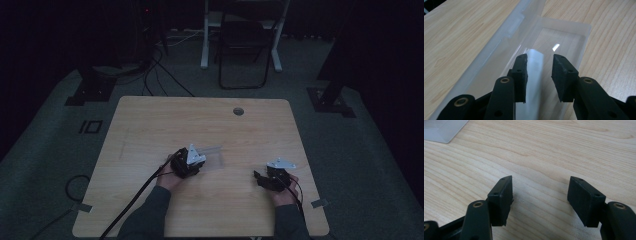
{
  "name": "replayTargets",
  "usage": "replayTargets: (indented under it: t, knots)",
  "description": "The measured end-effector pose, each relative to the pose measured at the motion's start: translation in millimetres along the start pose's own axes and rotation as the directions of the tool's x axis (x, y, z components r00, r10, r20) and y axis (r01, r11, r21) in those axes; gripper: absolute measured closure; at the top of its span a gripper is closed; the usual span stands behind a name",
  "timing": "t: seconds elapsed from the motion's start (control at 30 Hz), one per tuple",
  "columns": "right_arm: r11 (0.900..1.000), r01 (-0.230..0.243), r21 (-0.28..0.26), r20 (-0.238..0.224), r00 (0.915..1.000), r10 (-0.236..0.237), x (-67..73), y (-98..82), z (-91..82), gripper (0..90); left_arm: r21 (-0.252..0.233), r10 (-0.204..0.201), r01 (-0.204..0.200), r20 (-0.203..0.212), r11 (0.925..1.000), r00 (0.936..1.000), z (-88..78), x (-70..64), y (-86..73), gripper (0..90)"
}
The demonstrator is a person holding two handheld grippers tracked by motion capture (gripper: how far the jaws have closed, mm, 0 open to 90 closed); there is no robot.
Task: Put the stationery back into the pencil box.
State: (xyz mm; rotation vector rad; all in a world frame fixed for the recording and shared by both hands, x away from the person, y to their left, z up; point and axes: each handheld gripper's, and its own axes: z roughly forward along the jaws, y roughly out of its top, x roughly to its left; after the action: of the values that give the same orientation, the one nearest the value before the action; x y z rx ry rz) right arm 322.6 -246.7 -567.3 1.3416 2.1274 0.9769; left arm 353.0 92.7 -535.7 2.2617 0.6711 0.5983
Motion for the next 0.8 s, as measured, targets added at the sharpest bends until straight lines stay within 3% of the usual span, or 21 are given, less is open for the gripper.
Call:
replayTargets:
  t: [0.4, 0.8]
  knots:
    - [1.000, 0.002, -0.001, -0.001, 1.0000, -0.002, 0.1, -0.1, 0.0, 36.8, -0.049, 0.062, -0.061, 0.026, 0.9970, 0.9977, -23.3, -14.2, 7.9, 61.1]
    - [1.000, 0.002, -0.001, -0.001, 1.0000, -0.002, 0.4, -0.4, -0.3, 36.8, -0.103, 0.048, -0.039, 0.085, 0.9939, 0.9953, -44.1, -20.0, 14.3, 59.6]
